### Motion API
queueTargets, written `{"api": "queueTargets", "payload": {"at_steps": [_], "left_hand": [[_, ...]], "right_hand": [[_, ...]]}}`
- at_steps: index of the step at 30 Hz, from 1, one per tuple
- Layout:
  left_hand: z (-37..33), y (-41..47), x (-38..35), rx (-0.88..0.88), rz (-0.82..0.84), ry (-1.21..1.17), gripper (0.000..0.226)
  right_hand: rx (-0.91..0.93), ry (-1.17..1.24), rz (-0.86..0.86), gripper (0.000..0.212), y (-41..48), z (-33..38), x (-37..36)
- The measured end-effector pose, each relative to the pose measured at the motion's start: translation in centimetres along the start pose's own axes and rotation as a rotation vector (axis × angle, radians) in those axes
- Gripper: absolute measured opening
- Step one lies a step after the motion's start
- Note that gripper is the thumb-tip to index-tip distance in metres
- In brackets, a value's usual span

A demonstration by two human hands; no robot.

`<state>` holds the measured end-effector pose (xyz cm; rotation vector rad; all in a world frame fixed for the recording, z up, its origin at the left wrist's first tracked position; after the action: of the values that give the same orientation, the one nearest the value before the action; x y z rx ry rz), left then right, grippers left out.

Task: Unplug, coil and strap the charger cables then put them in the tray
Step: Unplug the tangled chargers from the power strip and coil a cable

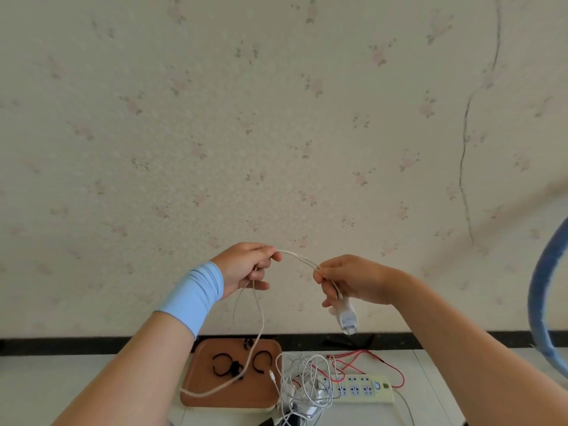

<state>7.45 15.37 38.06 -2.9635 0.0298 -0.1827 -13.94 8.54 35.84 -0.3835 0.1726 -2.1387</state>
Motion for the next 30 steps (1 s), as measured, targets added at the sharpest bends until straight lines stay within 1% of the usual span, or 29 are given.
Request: {"api": "queueTargets", "payload": {"at_steps": [2, 3, 5, 7, 9, 10, 12, 14, 16, 18, 21, 23, 26, 27, 28, 30], "left_hand": [[-0.3, -0.1, 0.1, -0.031, -0.050, 0.003, 0.025], [-0.4, -0.2, 0.1, -0.039, -0.055, -0.008, 0.025], [-0.4, 0.0, 0.1, -0.006, -0.001, -0.021, 0.027], [0.1, 0.2, -0.1, 0.080, 0.072, 0.058, 0.028], [0.7, 0.3, -0.4, 0.171, 0.125, 0.193, 0.026], [0.9, 0.3, -0.5, 0.206, 0.149, 0.209, 0.026], [1.0, 0.6, -0.5, 0.234, 0.148, 0.116, 0.024], [0.5, 1.2, -0.3, 0.184, 0.052, -0.120, 0.024], [0.0, 2.0, -0.4, 0.113, -0.017, -0.467, 0.028], [-0.3, 2.6, -1.0, 0.058, -0.007, -0.727, 0.030], [-0.6, 2.9, -2.1, -0.021, 0.042, -0.918, 0.030], [-0.7, 3.1, -2.4, -0.048, 0.056, -0.969, 0.032], [-0.7, 3.0, -2.5, -0.038, 0.054, -0.965, 0.036], [-0.9, 2.9, -2.5, -0.035, 0.027, -0.905, 0.035], [-1.0, 2.8, -2.3, -0.046, -0.029, -0.794, 0.035], [-1.5, 2.5, -1.8, -0.101, -0.192, -0.467, 0.034]], "right_hand": [[0.027, 0.029, -0.078, 0.027, 0.2, 0.4, 0.1], [0.048, 0.040, -0.160, 0.028, 0.3, 0.7, 0.4], [0.102, 0.076, -0.354, 0.031, 0.3, 1.1, 1.1], [0.135, 0.098, -0.501, 0.033, 0.4, 1.3, 1.7], [0.113, 0.054, -0.579, 0.034, 0.8, 1.0, 1.9], [0.090, 0.040, -0.599, 0.035, 1.0, 0.8, 1.8], [0.047, 0.047, -0.614, 0.035, 1.3, 0.3, 1.7], [0.031, 0.063, -0.581, 0.034, 1.2, 0.4, 1.5], [0.046, 0.090, -0.500, 0.029, 0.9, 1.0, 0.7], [0.067, 0.095, -0.392, 0.027, 0.7, 1.7, -0.6], [0.054, 0.031, -0.174, 0.036, 0.8, 2.2, -3.0], [0.033, -0.034, -0.058, 0.036, 1.0, 2.2, -4.5], [0.024, -0.089, -0.008, 0.020, 1.2, 2.0, -5.5], [0.009, -0.100, -0.007, 0.017, 1.2, 2.0, -5.5], [-0.015, -0.135, -0.009, 0.017, 1.2, 1.9, -5.3], [-0.069, -0.270, 0.006, 0.014, 1.1, 1.8, -4.9]]}}
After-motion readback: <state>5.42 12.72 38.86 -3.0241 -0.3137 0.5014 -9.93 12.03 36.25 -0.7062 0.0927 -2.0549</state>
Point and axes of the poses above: each hand's wrist, its own y-axis towards the middle knuckle, its own x-axis out of the back of the hand, z = x × y, the point moved 3 cm from there along y, towards the middle knuckle, and after that the axes turned 1 degree about z, right-handed, at the moved point
